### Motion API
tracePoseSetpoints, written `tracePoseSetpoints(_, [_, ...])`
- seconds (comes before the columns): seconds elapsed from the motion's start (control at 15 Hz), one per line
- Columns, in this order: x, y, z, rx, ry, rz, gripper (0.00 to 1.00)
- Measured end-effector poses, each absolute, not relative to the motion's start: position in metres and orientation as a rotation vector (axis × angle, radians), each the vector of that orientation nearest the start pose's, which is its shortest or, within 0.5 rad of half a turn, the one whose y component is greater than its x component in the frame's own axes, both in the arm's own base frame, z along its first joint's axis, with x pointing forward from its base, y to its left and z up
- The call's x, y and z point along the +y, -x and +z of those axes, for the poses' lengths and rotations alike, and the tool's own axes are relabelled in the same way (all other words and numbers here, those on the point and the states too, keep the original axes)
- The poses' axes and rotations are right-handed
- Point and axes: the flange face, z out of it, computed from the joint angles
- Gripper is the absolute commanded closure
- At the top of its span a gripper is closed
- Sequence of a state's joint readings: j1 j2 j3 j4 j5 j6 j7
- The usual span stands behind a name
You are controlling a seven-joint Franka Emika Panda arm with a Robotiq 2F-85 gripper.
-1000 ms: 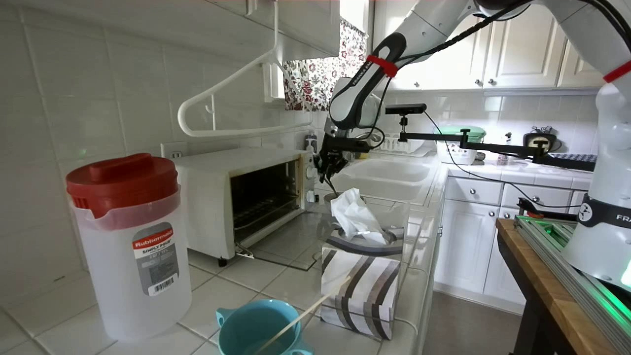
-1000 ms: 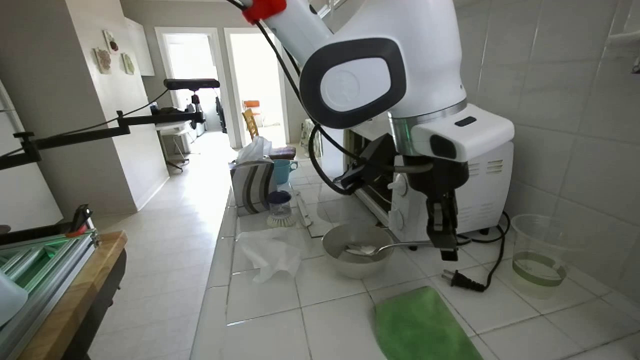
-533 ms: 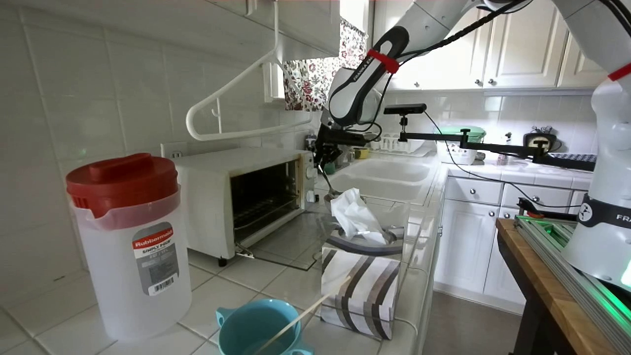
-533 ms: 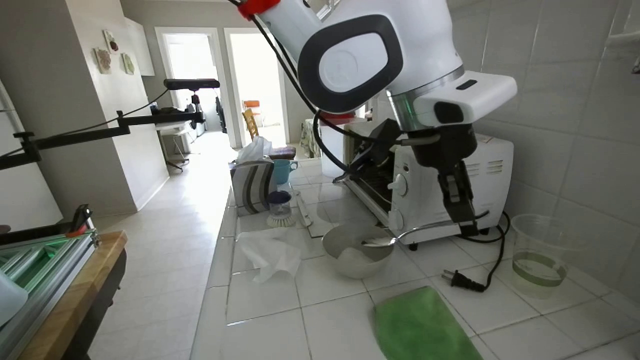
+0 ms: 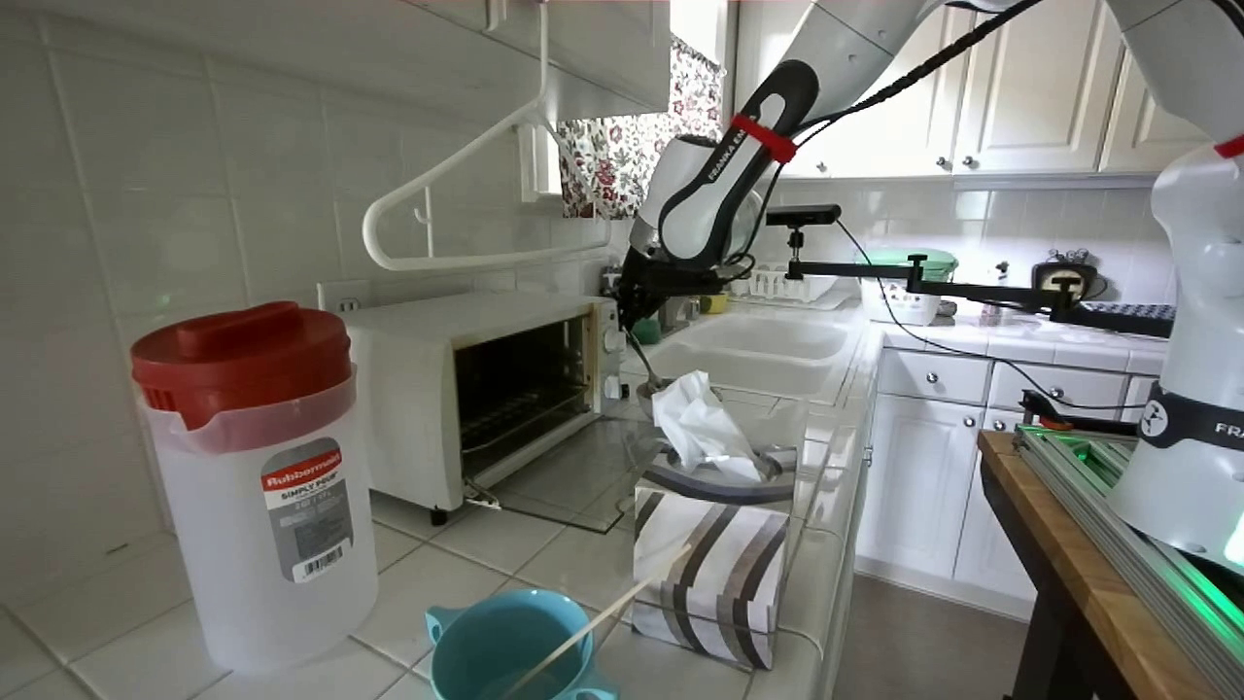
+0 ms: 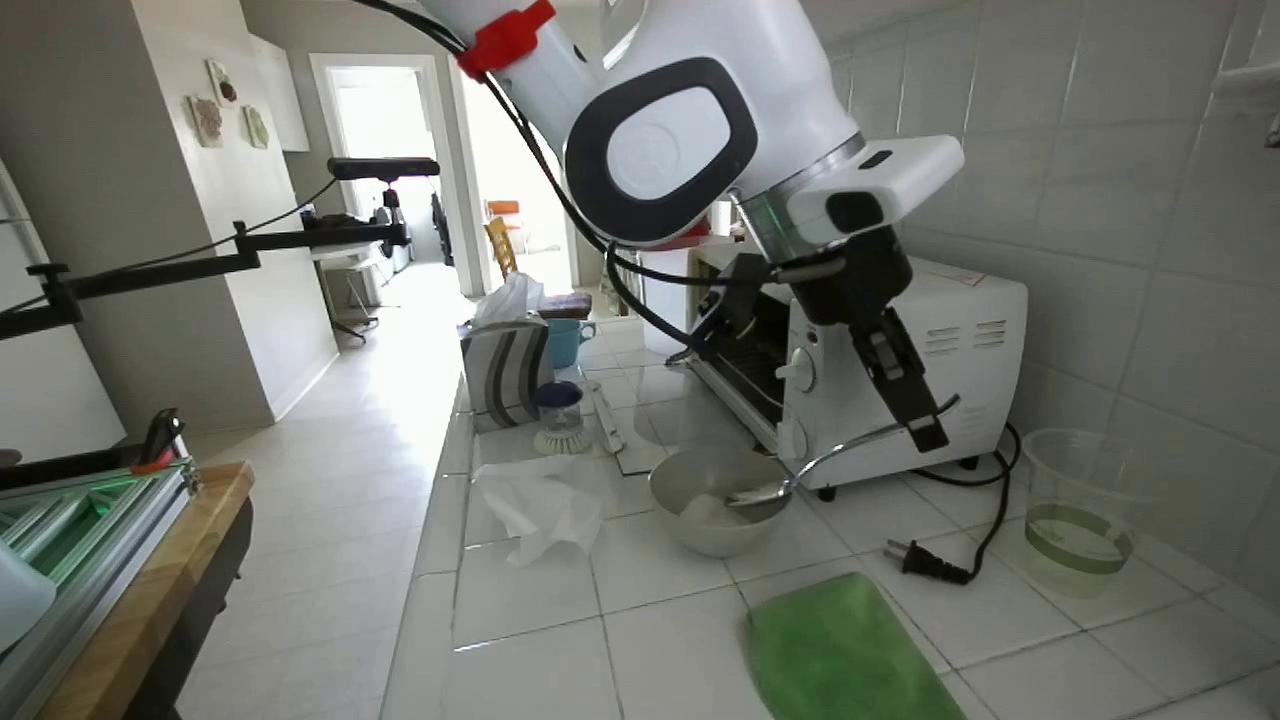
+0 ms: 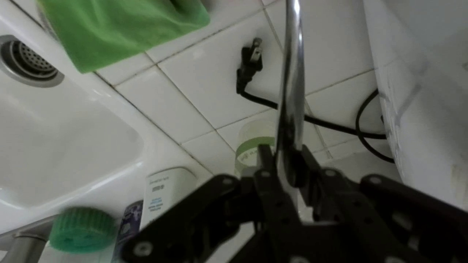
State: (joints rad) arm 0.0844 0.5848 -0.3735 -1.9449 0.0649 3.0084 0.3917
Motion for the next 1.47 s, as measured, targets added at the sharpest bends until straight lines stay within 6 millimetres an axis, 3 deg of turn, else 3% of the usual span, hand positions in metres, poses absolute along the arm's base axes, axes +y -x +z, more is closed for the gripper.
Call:
tracePoseSetpoints(0.47, [-0.151, -0.629, 0.267, 0.893, 3.012, -1.027, 0.95])
tracePoseSetpoints(1.47, [-0.124, -0.585, 0.26, 0.761, 3.047, -1.225, 0.95])
